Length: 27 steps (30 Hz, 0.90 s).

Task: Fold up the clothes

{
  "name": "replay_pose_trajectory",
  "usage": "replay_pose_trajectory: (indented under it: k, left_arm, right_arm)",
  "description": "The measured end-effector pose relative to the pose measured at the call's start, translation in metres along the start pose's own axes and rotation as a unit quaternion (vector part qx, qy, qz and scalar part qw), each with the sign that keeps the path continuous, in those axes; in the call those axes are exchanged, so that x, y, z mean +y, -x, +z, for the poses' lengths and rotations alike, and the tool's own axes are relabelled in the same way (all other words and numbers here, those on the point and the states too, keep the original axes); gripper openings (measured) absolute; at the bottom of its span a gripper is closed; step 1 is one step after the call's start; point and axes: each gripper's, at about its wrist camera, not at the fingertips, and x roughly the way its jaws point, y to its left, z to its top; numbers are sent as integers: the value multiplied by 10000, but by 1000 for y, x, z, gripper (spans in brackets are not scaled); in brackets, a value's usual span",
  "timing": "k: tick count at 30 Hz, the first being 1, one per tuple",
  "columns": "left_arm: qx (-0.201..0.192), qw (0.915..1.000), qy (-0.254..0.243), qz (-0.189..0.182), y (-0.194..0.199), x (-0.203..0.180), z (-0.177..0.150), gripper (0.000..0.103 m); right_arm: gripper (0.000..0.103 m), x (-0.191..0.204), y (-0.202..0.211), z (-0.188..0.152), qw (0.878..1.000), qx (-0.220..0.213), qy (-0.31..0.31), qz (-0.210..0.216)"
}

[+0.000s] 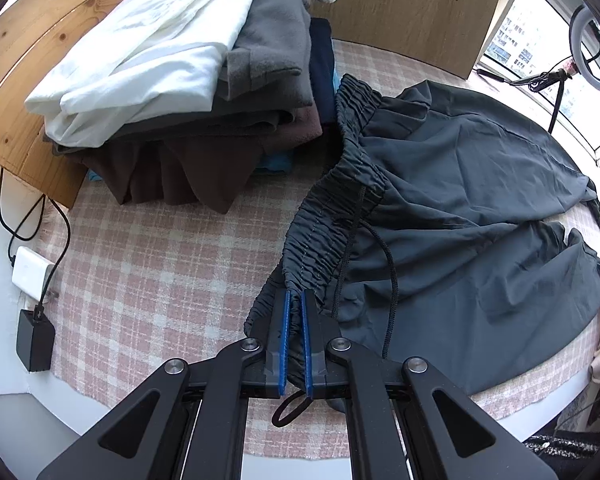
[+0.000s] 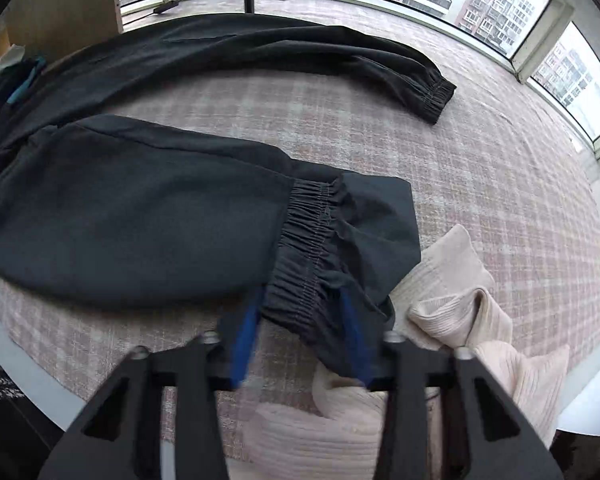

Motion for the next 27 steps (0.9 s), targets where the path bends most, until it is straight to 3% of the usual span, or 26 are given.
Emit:
replay_pose_trajectory:
  k: [2, 5, 7, 9, 11, 12, 15, 18, 24, 27]
  left_arm:
    - [-22, 10000, -49, 38, 2, -1, 1, 5]
    - [-81, 9999, -41, 45, 8, -1, 2, 4]
    - [-115, 9999, -7, 22, 12, 1, 1, 4]
    - [-117, 9999, 34, 19, 15, 4, -1, 4]
    - [-75, 10000, 57, 24, 15, 6, -4, 4]
    - [-63, 9999, 80, 31, 14, 7, -6, 4]
    - [-4, 10000, 76, 16, 9, 6, -11, 4]
    - [6, 10000, 26, -3, 9, 4, -13, 4]
    - [-93, 9998, -77, -130, 20, 2, -16, 9]
    - [-79, 9999, -1, -104, 22, 11, -23, 20]
  right_arm:
    - [23, -17, 9, 5, 9992, -100, -335, 203]
    - [22, -57, 55, 6, 9888, -671, -1167, 639]
    - [22, -94, 83, 0, 9707, -1062, -1908, 1000]
    - [22, -134, 106, -11, 9445, -1397, -2684, 1280]
    - [19, -167, 105, -25, 9260, -1402, -3337, 1071]
    - [8, -174, 97, -29, 9264, -1251, -3451, 839]
    - [9, -169, 67, -35, 9418, -679, -3287, 164]
    - [13, -162, 41, -39, 9497, -173, -3094, -455]
    - [20, -91, 63, -6, 9746, -550, -2145, -342]
    - [27, -51, 79, 17, 9828, -750, -1673, -204]
